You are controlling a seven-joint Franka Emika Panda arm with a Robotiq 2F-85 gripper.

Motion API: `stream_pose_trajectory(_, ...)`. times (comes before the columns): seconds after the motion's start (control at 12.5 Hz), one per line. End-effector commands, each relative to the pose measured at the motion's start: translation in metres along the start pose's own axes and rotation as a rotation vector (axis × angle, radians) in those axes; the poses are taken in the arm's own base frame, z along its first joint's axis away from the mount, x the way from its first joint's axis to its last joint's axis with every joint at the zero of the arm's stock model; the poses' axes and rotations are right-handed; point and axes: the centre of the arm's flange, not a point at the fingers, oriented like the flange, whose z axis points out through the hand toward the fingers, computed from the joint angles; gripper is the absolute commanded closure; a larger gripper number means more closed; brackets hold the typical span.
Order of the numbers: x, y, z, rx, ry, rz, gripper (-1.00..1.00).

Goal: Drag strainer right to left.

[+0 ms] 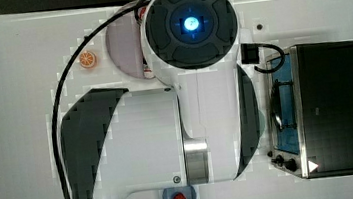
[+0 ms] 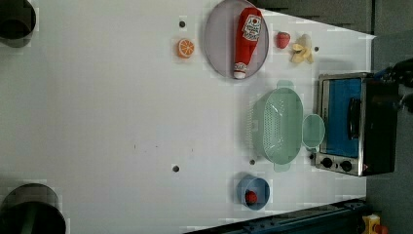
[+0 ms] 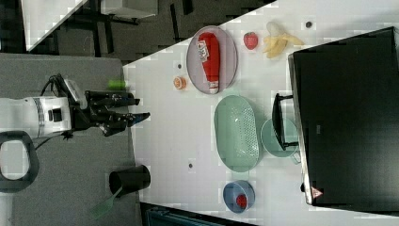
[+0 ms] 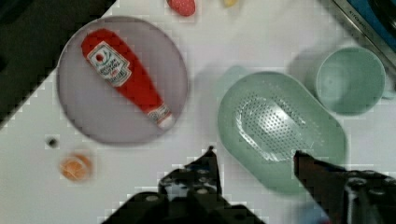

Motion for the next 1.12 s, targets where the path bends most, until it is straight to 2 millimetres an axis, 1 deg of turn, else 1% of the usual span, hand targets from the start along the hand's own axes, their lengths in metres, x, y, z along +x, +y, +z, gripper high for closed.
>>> stream_pose_trajectory(0.08,-0.107,0.153,-0.092,0.011,0.014,0.156,-0.59)
stream_pose_trajectory(0.24,-0.106,0.152,-0.09,0.009,0.013,0.155,-0.99)
stream_pose_trajectory(0.32,-0.103,0.148,-0.084,0.004,0.01,0.154,-1.0)
stream_pose_trajectory(0.48,-0.093,0.137,-0.058,-0.022,-0.011,0.153,-1.0)
stream_pose_trajectory(0.64,-0.077,0.12,-0.019,-0.033,-0.019,0.16,-1.0)
stream_pose_trajectory(0.88,-0.054,0.093,0.056,-0.042,-0.025,0.16,-1.0)
stream_pose_trajectory(1.12,-0.036,0.073,0.133,-0.039,-0.022,0.179,-1.0)
